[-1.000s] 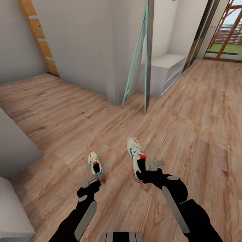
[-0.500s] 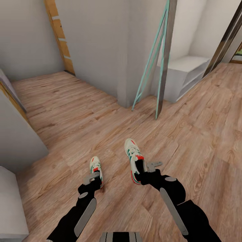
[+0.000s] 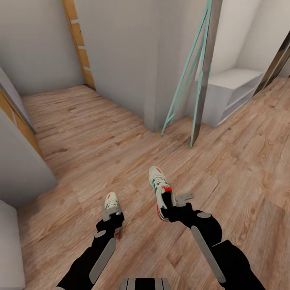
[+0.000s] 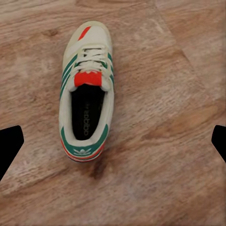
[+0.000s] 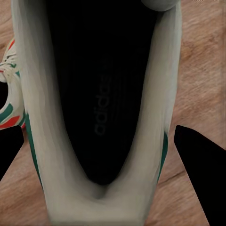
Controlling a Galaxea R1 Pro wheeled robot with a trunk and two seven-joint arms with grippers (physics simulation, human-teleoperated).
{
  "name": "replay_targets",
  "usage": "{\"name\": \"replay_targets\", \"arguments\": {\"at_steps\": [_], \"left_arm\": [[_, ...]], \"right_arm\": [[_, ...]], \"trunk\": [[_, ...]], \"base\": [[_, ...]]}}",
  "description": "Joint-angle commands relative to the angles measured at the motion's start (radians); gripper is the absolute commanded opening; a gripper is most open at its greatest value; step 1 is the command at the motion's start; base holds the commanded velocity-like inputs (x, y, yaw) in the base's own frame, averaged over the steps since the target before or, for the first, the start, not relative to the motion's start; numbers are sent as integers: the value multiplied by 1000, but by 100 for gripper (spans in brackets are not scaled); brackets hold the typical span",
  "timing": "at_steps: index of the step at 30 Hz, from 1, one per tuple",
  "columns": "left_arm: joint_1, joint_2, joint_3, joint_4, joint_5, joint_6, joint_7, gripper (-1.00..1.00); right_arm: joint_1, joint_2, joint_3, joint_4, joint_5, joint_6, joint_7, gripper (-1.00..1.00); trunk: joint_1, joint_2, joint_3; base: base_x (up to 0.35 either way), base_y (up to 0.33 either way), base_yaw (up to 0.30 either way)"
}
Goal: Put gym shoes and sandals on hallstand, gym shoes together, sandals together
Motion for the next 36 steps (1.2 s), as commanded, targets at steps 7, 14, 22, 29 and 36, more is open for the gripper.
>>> {"name": "replay_targets", "arguments": {"at_steps": [7, 14, 22, 29, 36], "left_arm": [[0, 2, 1, 0, 0, 0, -1, 100], [-1, 5, 2, 1, 1, 3, -2, 100], [1, 31, 3, 0, 0, 58, -23, 100], [1, 46, 5, 0, 1, 65, -25, 100], [2, 42, 7, 3, 0, 56, -21, 100]], "right_arm": [[0, 0, -3, 0, 0, -1, 0, -100], [0, -1, -4, 0, 1, -1, 0, -100], [0, -2, -4, 1, 0, -1, -1, -100], [0, -2, -3, 0, 1, -1, -1, -100], [-2, -1, -8, 0, 1, -2, 0, -100]], "trunk": [[0, 0, 0], [0, 0, 0], [0, 0, 0], [1, -1, -12], [4, -2, -39]], "base": [[163, -8, 3], [310, 69, 0], [88, 36, 0], [8, 3, 0], [0, 0, 0]]}}
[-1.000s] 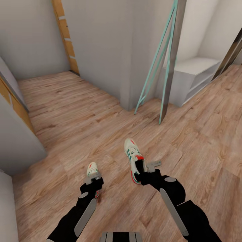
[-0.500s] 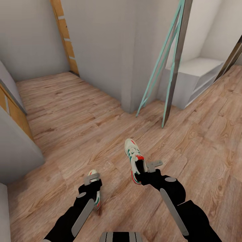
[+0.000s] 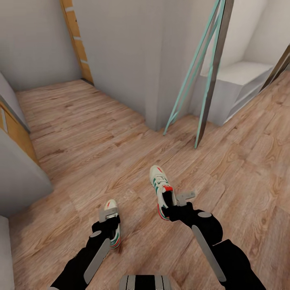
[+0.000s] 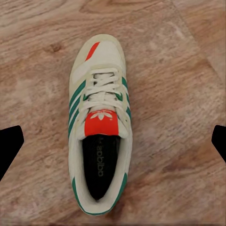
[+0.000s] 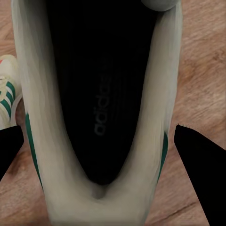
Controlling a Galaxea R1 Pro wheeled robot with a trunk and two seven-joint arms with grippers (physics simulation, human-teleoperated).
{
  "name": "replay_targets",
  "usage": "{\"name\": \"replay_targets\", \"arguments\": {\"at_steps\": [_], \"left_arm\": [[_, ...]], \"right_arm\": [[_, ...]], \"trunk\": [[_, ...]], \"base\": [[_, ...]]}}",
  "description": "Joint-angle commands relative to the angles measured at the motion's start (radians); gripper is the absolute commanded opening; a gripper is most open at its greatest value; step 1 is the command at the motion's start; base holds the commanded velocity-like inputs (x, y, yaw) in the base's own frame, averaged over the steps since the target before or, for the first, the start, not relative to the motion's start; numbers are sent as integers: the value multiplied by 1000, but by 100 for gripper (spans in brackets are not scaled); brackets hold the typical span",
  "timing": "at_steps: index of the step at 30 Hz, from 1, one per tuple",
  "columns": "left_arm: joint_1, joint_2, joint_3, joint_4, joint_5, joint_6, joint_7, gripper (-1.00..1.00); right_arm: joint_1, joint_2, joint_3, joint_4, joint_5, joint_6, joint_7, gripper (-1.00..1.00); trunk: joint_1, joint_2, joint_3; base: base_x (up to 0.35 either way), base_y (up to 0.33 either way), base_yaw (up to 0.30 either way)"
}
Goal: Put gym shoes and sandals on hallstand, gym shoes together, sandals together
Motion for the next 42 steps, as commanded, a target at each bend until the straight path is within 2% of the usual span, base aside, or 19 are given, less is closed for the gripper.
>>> {"name": "replay_targets", "arguments": {"at_steps": [1, 4, 6, 8, 9, 10, 17, 20, 21, 26, 28, 31, 37, 39, 42], "left_arm": [[0, -2, -3, 0, -2, -2, 2, 100], [0, -3, -6, -2, -6, -4, 4, 100], [0, -2, -7, -4, -27, -6, 3, 100], [0, -4, -8, -6, -55, -7, 2, 100], [0, -8, -9, -8, -90, -8, 0, 100], [0, -11, -9, -9, -107, -8, -1, 100], [0, -39, -19, -13, -207, -37, -5, 100], [1, -39, -29, -4, -235, -77, -9, 100], [2, -34, -28, 33, -243, -126, -20, 100], [2, -27, -17, 101, -248, -200, -61, 100], [2, -25, 4, 128, -249, -231, -80, 100], [2, -24, 28, 146, -249, -251, -92, 100], [-5, -29, 39, 216, -248, -265, -98, 100], [-20, -31, 47, 256, -244, -285, -99, 100], [-34, -35, 74, 285, -220, -326, -100, 100]], "right_arm": [[-3, 2, -3, 0, 0, 0, -1, -100], [-12, 3, -4, 0, 1, -1, -1, -100], [-20, 2, -5, 0, 1, -1, -2, -100], [-23, 2, -6, 0, 1, -1, -2, -100], [-26, 5, -6, 0, 1, -2, -3, -100], [-27, 6, -6, 0, 1, -2, -3, -100], [-51, 11, -6, 0, 1, -2, -5, -100], [-68, 11, -6, 0, 1, 1, -6, -100], [-75, 11, -6, 0, 1, 1, -6, -100], [-78, 10, -7, 0, 1, 1, -6, -100], [-78, 10, -7, 0, 1, 1, -6, -100], [-79, 10, -7, 0, 1, 1, -6, -100], [-79, 10, -7, 0, 1, 1, -6, -100], [-78, 10, -7, 0, 1, 1, -6, -100], [-78, 10, -7, 0, 1, 2, -6, -100]], "trunk": [[0, 0, -4], [2, -1, -16], [3, -1, -23], [4, -2, -31], [4, -2, -35], [4, -2, -39], [8, -4, -66], [9, -5, -77], [9, -5, -81], [12, -6, -101], [13, -7, -108], [14, -7, -120], [17, -9, -143], [17, -9, -151], [19, -10, -163]], "base": [[0, 0, 0], [0, 0, 0], [0, 0, 0], [0, 0, 0], [0, 0, 0], [0, 0, 0], [0, 0, 0], [0, 0, 0], [0, 0, 0], [0, 0, 0], [0, 0, 0], [0, 0, 0], [0, 0, 0], [0, 0, 0], [0, 0, 0]]}}
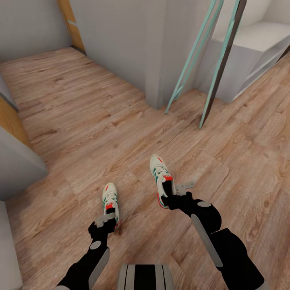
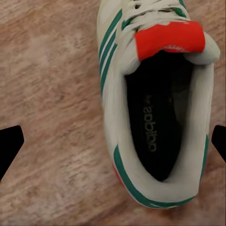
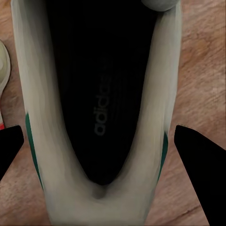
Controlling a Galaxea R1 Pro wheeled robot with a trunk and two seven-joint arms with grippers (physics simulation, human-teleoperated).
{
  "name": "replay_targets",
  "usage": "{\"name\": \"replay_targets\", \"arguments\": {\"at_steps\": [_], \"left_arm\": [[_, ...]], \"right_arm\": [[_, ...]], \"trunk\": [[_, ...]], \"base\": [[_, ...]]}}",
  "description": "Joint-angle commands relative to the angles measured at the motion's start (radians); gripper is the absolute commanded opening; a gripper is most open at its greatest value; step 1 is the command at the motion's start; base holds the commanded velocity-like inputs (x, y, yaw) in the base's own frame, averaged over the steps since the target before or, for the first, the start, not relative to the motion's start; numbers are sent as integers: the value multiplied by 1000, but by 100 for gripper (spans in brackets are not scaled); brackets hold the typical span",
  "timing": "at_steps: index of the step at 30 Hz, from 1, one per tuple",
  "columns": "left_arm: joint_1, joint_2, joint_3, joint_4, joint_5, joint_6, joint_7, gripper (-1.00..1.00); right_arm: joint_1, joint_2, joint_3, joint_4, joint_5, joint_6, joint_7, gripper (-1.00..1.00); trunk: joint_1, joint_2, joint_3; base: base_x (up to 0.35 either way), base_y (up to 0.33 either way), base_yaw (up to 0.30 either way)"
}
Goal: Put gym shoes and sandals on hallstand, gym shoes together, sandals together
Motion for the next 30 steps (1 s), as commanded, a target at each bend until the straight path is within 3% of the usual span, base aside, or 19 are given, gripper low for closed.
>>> {"name": "replay_targets", "arguments": {"at_steps": [1, 7, 30], "left_arm": [[-3, -2, 4, 4, 5, -7, 0, 100], [-33, -20, 17, 16, 10, -23, 10, 100], [-69, -41, 15, 12, 12, -22, 9, 100]], "right_arm": [[0, 0, 0, 0, 0, 0, 0, -100], [1, 1, 1, 0, 0, -1, 0, -100], [3, 1, 7, 0, 0, -1, 0, -100]], "trunk": [[0, 0, -4], [3, -2, -27], [3, -2, -27]], "base": [[0, 0, 0], [0, 0, 0], [0, 0, 0]]}}
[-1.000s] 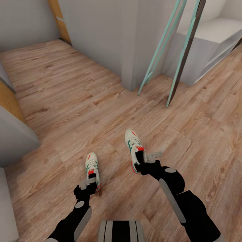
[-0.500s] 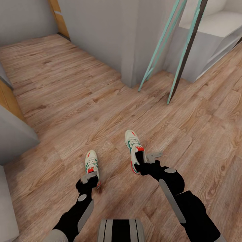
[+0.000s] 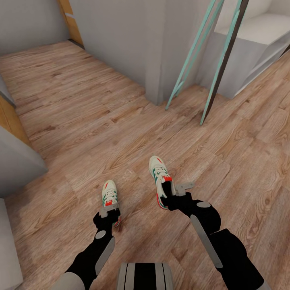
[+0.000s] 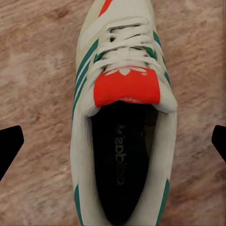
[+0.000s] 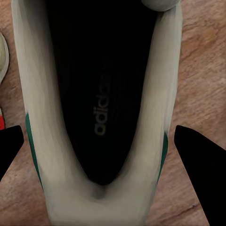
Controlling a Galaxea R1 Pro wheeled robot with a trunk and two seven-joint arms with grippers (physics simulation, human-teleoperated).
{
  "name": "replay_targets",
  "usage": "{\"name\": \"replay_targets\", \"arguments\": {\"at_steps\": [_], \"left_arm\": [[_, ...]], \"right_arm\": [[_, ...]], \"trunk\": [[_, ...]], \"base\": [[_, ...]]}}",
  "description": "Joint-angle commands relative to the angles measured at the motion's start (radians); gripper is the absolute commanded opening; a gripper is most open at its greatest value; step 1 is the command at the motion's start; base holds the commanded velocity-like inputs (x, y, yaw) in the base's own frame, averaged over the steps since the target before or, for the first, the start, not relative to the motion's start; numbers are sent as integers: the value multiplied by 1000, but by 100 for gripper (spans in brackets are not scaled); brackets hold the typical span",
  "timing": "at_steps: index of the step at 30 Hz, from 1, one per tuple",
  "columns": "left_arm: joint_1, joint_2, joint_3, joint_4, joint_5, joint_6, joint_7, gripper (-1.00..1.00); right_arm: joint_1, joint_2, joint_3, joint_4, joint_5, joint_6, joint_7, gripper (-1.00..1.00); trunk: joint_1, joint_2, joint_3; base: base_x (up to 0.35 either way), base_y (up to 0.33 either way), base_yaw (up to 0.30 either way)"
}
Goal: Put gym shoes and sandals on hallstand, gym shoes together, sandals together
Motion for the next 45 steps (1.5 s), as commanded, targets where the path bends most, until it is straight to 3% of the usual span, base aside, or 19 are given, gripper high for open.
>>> {"name": "replay_targets", "arguments": {"at_steps": [1, 19, 24, 29, 45], "left_arm": [[0, 0, 0, 0, 0, 0, -1, 100], [0, 0, 1, 5, 1, 2, -6, 100], [-1, -1, 0, 6, 1, 2, -6, 100], [-1, -1, 0, 6, 0, 20, -6, 100], [-4, 0, -5, 16, 0, 29, -37, 100]], "right_arm": [[0, 0, 0, 0, 0, 0, 0, -100], [2, 0, 2, 0, 0, 0, 0, -100], [3, 0, 3, 0, 0, 0, 0, -100], [4, 0, 3, 0, 0, -1, 0, -100], [6, 1, 4, 0, 0, -2, 0, -100]], "trunk": [[0, 0, 0], [7, -4, -62], [7, -4, -62], [9, -5, -81], [9, -5, -81]], "base": [[0, 0, 0], [0, 0, 0], [0, 0, 0], [0, 0, 0], [0, 0, 0]]}}
